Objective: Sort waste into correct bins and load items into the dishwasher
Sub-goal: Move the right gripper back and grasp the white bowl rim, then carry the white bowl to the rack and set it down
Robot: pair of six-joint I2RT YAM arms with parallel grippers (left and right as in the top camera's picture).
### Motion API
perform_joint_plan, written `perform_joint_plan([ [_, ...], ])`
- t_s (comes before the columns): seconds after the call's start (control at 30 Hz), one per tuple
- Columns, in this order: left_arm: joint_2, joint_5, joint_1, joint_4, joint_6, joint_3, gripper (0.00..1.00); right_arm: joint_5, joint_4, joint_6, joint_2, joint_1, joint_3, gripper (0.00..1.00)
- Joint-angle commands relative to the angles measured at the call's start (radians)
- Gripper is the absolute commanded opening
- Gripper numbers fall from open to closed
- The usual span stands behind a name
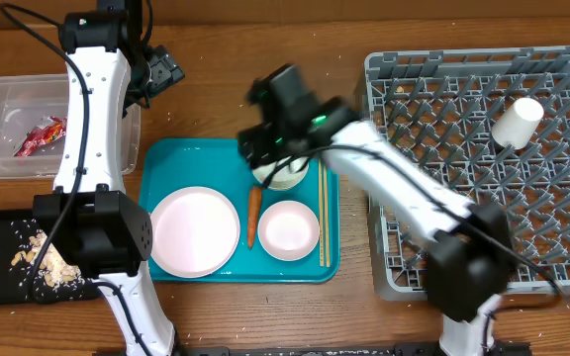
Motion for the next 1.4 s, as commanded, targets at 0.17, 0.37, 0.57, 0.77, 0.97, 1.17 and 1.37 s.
perform_joint_plan([
  [0.17, -0.039, 0.001, -0.007, 0.001, -0.010, -0.004, 1.00, 0.201, 0.044, 0.052, 0.162, 0.082, -0.007, 0.73],
  [0.37, -0.039, 0.001, -0.007, 0.001, -0.010, -0.004, 1.00, 0.204, 0.064, 0.058, 0.209, 0.084, -0.007, 0.65],
  [0.57, -0.039, 0.001, -0.007, 0.001, -0.010, -0.004, 1.00, 0.243, 0.066, 0.078, 0.218, 0.083, -0.002, 0.52],
  [0.77, -0.039, 0.001, -0.007, 0.001, -0.010, -0.004, 1.00, 0.245, 0.014, 0.083, 0.213, 0.083, 0.056, 0.21],
  [0.97, -0.039, 0.001, -0.007, 0.001, -0.010, -0.004, 1.00, 0.237, -0.076, 0.082, 0.167, 0.083, 0.163, 0.04],
  [1.17, -0.039, 0.001, -0.007, 0.001, -0.010, -0.004, 1.00, 0.234, -0.216, 0.105, 0.055, 0.037, 0.292, 0.04],
  [1.37, -0.039, 0.001, -0.007, 0.001, -0.010, -0.004, 1.00, 0.231, -0.298, 0.133, -0.137, -0.116, 0.308, 0.04],
])
